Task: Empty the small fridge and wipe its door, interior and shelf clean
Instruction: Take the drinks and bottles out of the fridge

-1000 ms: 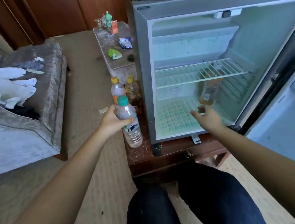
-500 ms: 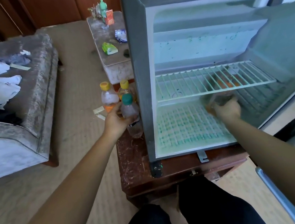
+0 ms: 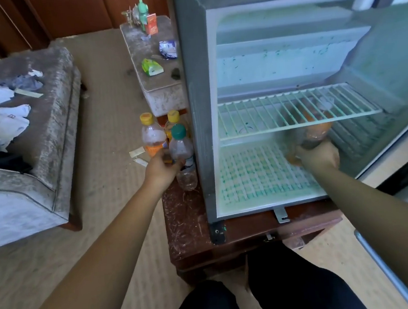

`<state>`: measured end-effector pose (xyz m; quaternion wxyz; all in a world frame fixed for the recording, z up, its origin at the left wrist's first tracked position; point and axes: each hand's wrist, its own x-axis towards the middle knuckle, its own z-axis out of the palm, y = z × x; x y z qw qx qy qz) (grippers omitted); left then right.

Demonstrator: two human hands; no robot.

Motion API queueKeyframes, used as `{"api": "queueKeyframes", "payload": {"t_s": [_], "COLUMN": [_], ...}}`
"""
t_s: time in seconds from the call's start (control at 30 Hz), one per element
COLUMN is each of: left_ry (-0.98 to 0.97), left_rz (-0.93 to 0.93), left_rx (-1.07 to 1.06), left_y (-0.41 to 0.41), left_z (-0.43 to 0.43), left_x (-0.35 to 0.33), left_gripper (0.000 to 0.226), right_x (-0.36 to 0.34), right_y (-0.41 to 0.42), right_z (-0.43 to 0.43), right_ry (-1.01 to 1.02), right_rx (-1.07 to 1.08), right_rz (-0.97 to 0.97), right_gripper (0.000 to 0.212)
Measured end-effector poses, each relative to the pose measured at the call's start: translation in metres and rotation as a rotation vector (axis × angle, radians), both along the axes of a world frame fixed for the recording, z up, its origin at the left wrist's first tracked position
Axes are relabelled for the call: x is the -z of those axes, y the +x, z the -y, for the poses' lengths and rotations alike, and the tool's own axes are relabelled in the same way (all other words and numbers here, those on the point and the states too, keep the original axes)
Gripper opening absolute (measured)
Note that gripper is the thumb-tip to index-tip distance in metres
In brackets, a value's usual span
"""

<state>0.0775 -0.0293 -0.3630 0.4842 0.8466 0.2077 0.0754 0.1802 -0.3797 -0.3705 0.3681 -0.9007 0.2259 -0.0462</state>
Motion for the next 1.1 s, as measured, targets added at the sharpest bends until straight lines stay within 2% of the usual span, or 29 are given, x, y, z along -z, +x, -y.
{"api": "queueKeyframes", "payload": {"t_s": [0.1, 0.23, 0.33, 0.4, 0.5, 0.6, 0.73, 0.83, 0.93, 1.03, 1.1], "left_ry": [-0.016, -0.049, -0.055, -0.137, -0.207, -0.224, -0.163, -0.164, -0.184, -0.196, -0.144], "left_rz": [0.009, 0.058, 0.083, 0.030, -0.118, -0.051, 0.102, 0.105, 0.057, -0.029, -0.053], "left_rx": [0.042, 0.058, 0.063, 0.208, 0.508, 0.598, 0.531, 0.496, 0.396, 0.260, 0.176], "left_y": [-0.012, -0.039, -0.072, -0.099, -0.136, -0.160, -0.176, -0.187, -0.192, -0.186, -0.173], "left_z": [0.001, 0.007, 0.022, 0.035, 0.056, 0.067, 0.058, 0.042, 0.027, 0.009, -0.004], "left_x": [-0.008, -0.032, -0.055, -0.072, -0.093, -0.103, -0.107, -0.106, -0.097, -0.080, -0.070], "left_gripper": [0.042, 0.041, 0.021, 0.008, 0.032, 0.056, 0.067, 0.061, 0.060, 0.052, 0.056], "right_x": [0.001, -0.009, -0.019, -0.025, -0.037, -0.051, -0.064, -0.068, -0.072, -0.067, -0.060], "right_y": [-0.035, -0.100, -0.156, -0.188, -0.225, -0.249, -0.264, -0.266, -0.256, -0.235, -0.218], "right_z": [0.009, 0.013, 0.001, -0.012, -0.041, -0.076, -0.112, -0.125, -0.129, -0.119, -0.107], "right_ry": [0.008, -0.070, -0.056, -0.070, -0.048, -0.051, -0.042, -0.072, -0.093, -0.090, -0.070], "right_rx": [-0.086, -0.128, -0.225, -0.324, -0.489, -0.654, -0.799, -0.916, -1.061, -1.027, -0.963], "right_rz": [-0.005, 0.024, 0.114, 0.144, 0.180, 0.202, 0.256, 0.268, 0.165, 0.099, 0.060], "right_gripper": [0.039, 0.038, 0.032, 0.032, 0.031, 0.034, 0.038, 0.037, 0.044, 0.043, 0.039]}}
